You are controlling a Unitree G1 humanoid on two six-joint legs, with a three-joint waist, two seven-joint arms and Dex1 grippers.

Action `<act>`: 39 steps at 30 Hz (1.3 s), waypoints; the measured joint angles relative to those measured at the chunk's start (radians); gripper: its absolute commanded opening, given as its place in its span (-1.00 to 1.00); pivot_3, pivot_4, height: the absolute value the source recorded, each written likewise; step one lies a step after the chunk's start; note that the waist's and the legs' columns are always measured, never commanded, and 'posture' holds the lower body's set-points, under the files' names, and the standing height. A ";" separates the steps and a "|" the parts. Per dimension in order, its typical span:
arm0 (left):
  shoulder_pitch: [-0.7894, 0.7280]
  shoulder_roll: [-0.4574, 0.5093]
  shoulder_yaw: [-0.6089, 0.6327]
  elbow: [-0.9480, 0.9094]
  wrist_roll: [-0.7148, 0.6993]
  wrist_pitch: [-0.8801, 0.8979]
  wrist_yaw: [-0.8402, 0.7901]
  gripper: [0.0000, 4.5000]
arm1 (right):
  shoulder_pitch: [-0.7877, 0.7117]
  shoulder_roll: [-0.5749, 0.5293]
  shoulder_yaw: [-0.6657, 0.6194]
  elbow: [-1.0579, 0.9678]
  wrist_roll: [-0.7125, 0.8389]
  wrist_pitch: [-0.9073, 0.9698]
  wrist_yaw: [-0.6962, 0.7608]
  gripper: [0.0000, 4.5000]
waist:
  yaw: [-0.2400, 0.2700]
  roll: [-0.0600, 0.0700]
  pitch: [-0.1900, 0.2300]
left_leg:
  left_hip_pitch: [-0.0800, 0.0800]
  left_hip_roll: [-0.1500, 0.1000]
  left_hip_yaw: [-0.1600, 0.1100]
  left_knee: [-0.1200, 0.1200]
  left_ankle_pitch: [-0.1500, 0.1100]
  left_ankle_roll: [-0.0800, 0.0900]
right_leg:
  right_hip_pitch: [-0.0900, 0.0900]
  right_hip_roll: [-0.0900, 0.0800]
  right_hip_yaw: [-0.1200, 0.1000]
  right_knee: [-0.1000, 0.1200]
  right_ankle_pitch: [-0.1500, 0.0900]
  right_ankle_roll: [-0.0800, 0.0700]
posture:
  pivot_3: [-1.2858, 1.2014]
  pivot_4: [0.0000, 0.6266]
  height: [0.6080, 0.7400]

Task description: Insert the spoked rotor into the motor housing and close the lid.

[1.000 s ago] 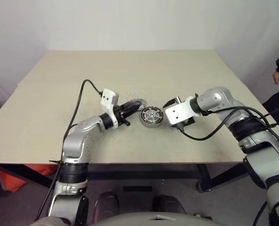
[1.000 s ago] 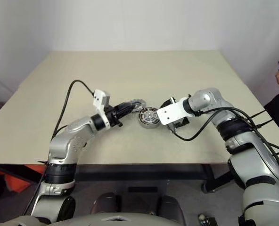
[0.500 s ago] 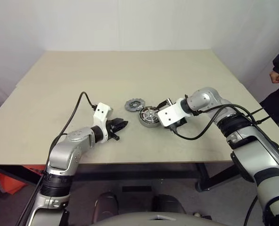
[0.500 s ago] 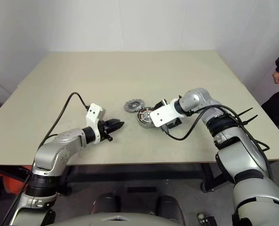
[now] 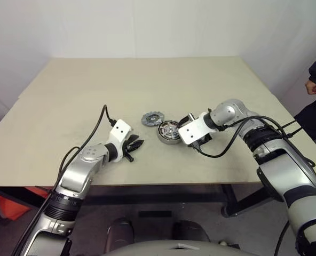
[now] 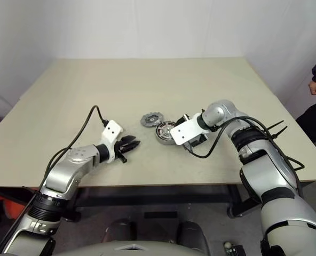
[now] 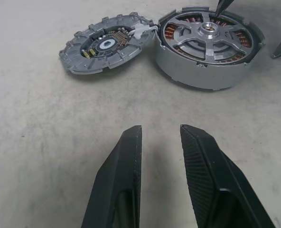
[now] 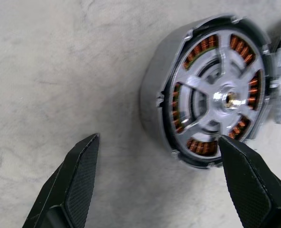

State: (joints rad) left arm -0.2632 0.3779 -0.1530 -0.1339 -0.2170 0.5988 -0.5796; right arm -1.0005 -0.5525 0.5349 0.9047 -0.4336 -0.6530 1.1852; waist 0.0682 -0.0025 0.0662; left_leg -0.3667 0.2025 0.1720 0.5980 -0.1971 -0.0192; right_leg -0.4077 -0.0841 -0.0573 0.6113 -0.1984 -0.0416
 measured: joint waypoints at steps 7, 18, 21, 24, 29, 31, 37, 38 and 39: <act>0.000 -0.009 -0.001 0.000 0.007 -0.004 0.006 -0.40 | -0.017 0.012 0.006 0.039 -0.018 -0.029 -0.017 1.00 | 0.000 0.000 0.000 | 0.001 0.000 0.000 0.001 0.000 0.000 | 0.000 0.000 0.000 0.002 0.000 0.000 | 0.03 -1.00 1.00; 0.000 -0.012 -0.001 0.002 0.022 -0.010 0.013 -0.40 | -0.039 0.033 0.008 0.091 -0.034 -0.040 -0.036 1.00 | -0.001 0.000 0.000 | 0.003 0.000 0.000 0.001 0.001 -0.002 | 0.000 0.000 0.001 0.005 0.000 0.000 | 0.03 -1.00 1.00; 0.000 -0.015 -0.001 0.003 0.023 -0.011 0.014 -0.40 | -0.044 0.036 0.008 0.100 -0.036 -0.041 -0.039 1.00 | -0.001 0.000 0.000 | 0.003 0.000 0.000 0.001 0.002 -0.003 | 0.000 0.000 0.001 0.005 0.000 0.000 | 0.03 -1.00 1.00; 0.000 -0.018 -0.001 0.006 0.024 -0.011 0.016 -0.40 | -0.049 0.039 0.008 0.105 -0.045 -0.042 -0.064 1.00 | -0.002 0.000 0.000 | 0.003 0.000 0.000 0.001 0.002 -0.004 | 0.000 0.000 0.001 0.006 0.000 0.000 | 0.03 -1.00 1.00; 0.000 -0.024 -0.001 0.008 0.024 -0.011 0.017 -0.40 | -0.061 0.045 0.006 0.108 -0.035 -0.039 -0.050 1.00 | -0.002 0.000 0.000 | 0.002 0.000 0.000 0.001 0.002 -0.004 | -0.001 0.000 0.001 0.006 0.000 -0.001 | 0.03 -1.00 1.00; 0.000 -0.024 -0.001 0.012 0.024 -0.011 0.017 -0.40 | -0.065 0.045 0.005 0.115 -0.038 -0.037 -0.072 1.00 | -0.002 0.000 0.000 | 0.001 0.000 0.000 0.001 0.002 -0.004 | -0.002 0.000 0.001 0.006 0.000 -0.001 | 0.03 -1.00 1.00; -0.004 -0.024 -0.001 0.028 0.024 -0.016 0.013 -0.40 | -0.079 0.045 0.005 0.135 -0.038 -0.032 -0.077 1.00 | -0.001 0.000 0.000 | 0.000 0.000 0.000 0.001 0.002 -0.004 | -0.003 0.000 0.001 0.006 0.000 -0.001 | 0.03 -1.00 1.00; -0.006 -0.024 -0.001 0.032 0.024 -0.020 0.012 -0.40 | -0.084 0.044 0.005 0.140 -0.038 -0.032 -0.079 1.00 | -0.002 0.000 0.000 | 0.000 0.000 0.000 0.001 0.002 -0.004 | -0.003 0.000 0.001 0.006 0.000 -0.001 | 0.03 -1.00 1.00; -0.008 -0.024 -0.001 0.038 0.024 -0.024 0.012 -0.40 | -0.088 0.044 0.005 0.142 -0.038 -0.032 -0.078 1.00 | -0.002 0.000 0.000 | 0.001 0.000 0.000 0.001 0.002 -0.004 | -0.003 0.000 0.001 0.006 0.000 -0.001 | 0.03 -1.00 1.00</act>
State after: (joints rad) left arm -0.2716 0.3539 -0.1540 -0.0955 -0.1929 0.5752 -0.5679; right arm -1.0886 -0.5089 0.5398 1.0465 -0.4715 -0.6854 1.1069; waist 0.0666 -0.0025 0.0662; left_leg -0.3660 0.2025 0.1719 0.5989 -0.1949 -0.0229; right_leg -0.4105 -0.0840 -0.0563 0.6174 -0.1981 -0.0426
